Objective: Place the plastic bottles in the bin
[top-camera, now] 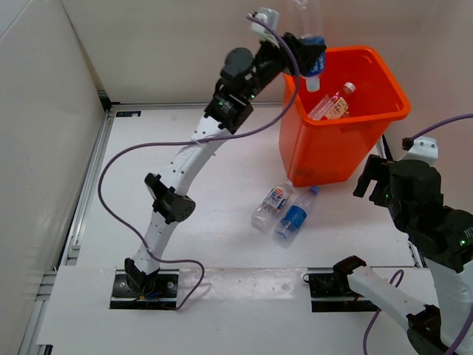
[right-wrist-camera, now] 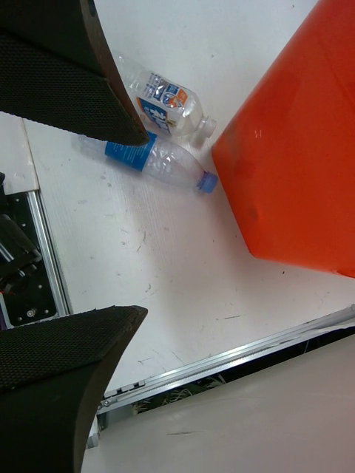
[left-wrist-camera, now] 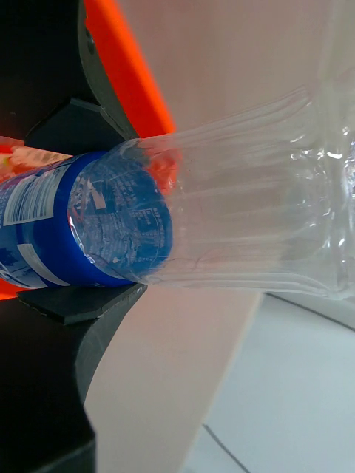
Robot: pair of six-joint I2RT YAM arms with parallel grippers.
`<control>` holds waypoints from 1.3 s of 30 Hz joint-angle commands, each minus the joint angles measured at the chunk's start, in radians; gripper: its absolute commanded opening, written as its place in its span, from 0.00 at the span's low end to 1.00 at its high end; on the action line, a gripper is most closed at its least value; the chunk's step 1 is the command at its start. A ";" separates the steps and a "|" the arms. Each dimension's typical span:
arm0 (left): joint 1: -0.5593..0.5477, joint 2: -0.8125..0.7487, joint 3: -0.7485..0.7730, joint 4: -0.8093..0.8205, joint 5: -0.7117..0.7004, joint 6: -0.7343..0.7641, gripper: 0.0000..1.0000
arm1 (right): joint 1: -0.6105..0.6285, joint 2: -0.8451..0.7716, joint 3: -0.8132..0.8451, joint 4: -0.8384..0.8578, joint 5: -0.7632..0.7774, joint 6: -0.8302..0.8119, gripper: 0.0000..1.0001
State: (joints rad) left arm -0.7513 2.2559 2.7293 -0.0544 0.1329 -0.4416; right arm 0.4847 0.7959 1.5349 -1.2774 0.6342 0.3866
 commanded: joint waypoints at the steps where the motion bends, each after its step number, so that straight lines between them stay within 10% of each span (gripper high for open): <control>1: -0.028 -0.021 0.027 0.008 -0.027 0.021 0.52 | 0.000 -0.007 0.004 0.020 0.024 0.001 0.90; 11: -0.059 0.007 -0.017 -0.057 0.004 0.020 0.60 | 0.015 -0.004 -0.004 0.023 0.019 -0.008 0.90; 21: -0.056 0.010 -0.040 -0.104 0.013 0.026 1.00 | 0.002 -0.014 -0.021 0.033 0.024 -0.009 0.90; 30: -0.031 -0.032 -0.066 -0.113 0.010 0.047 1.00 | -0.003 -0.011 -0.022 0.032 0.016 -0.008 0.90; 39: 0.067 -0.304 -0.331 -0.194 -0.070 0.520 1.00 | -0.026 -0.012 -0.036 0.046 0.006 -0.009 0.90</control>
State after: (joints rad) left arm -0.7307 2.1532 2.4847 -0.2371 0.1150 -0.1581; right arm 0.4755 0.7921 1.5169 -1.2751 0.6331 0.3843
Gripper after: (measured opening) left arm 1.000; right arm 0.899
